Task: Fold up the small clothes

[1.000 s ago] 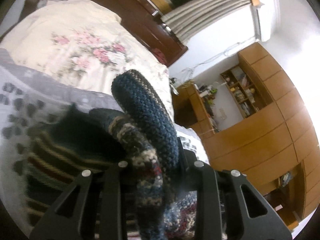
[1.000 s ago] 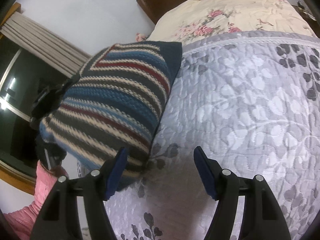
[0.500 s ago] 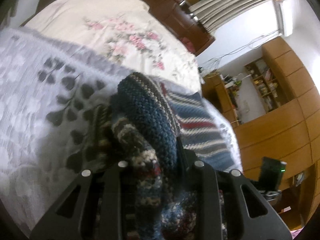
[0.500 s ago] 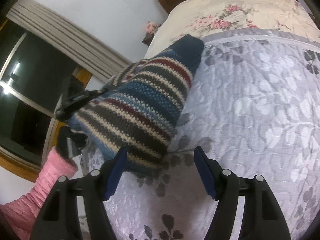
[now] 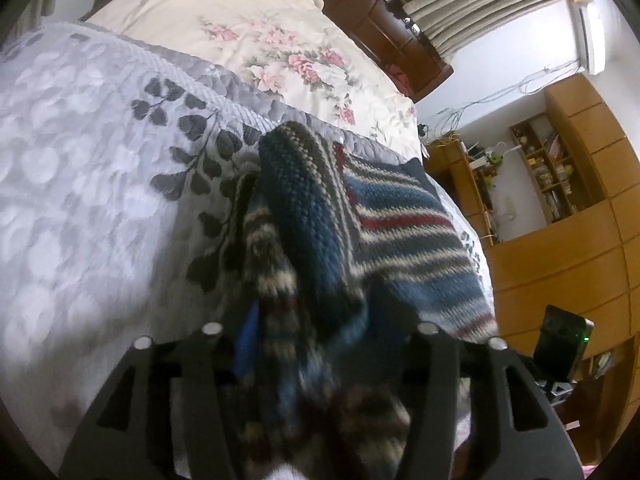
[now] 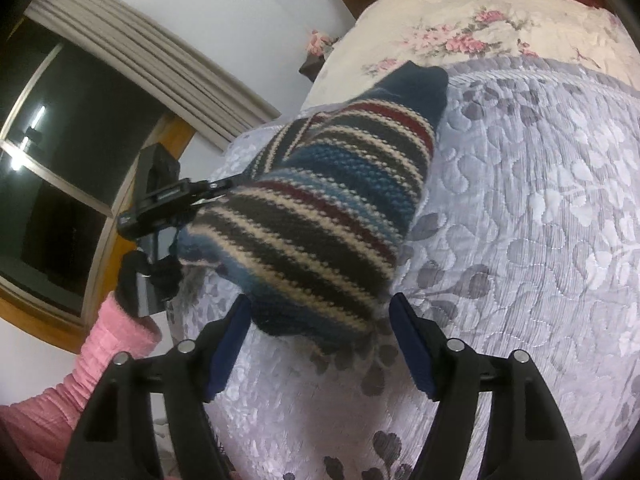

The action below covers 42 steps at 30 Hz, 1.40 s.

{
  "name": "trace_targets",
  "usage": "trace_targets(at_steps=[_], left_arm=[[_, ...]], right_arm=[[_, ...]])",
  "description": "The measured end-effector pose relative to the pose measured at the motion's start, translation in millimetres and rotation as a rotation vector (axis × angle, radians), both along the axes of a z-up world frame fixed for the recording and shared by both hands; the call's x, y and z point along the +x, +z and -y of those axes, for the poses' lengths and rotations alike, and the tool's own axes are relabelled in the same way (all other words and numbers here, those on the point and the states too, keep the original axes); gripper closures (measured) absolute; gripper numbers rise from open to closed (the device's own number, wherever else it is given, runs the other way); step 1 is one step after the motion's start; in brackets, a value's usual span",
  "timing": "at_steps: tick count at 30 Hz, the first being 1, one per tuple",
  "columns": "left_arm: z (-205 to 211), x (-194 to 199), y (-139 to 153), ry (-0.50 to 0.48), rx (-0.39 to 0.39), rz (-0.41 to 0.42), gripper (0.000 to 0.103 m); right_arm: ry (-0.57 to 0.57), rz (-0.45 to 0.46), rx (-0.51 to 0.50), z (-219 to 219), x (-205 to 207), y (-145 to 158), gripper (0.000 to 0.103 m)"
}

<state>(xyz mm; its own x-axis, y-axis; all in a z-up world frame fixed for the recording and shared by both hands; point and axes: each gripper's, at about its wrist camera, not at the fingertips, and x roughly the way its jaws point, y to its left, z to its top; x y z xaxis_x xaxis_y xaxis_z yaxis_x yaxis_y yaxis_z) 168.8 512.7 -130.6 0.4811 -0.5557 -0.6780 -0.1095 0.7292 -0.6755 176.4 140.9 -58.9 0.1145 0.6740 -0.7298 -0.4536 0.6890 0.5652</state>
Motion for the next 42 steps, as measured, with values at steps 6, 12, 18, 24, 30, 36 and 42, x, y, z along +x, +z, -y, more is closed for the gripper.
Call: trace_targets(at_steps=[6,12,18,24,30,36,42], left_arm=[[-1,-47,21,0.011,-0.07,0.015,0.04],[15,-74,25,0.011,-0.188,0.014,0.031],[32,-65,9,-0.009,-0.186,-0.042,0.041],[36,-65,-1,-0.048,-0.112,-0.037,0.074],[32,-66,-1,-0.097,0.004,-0.012,0.081],[26,-56,1,-0.124,0.048,-0.017,0.081],[30,-52,2,-0.174,0.105,-0.01,0.081]], right_arm=[[-0.029,-0.051,0.018,-3,-5,-9,0.026],[-0.099,-0.091,0.091,10,-1,-4,0.024],[-0.154,-0.134,0.149,21,0,-1,0.021],[-0.188,-0.193,0.15,13,10,-11,0.021],[-0.227,-0.315,0.128,-1,19,-37,0.016],[-0.202,-0.352,0.102,-20,17,-59,0.031],[-0.106,-0.152,-0.079,-37,-2,-30,0.06]])
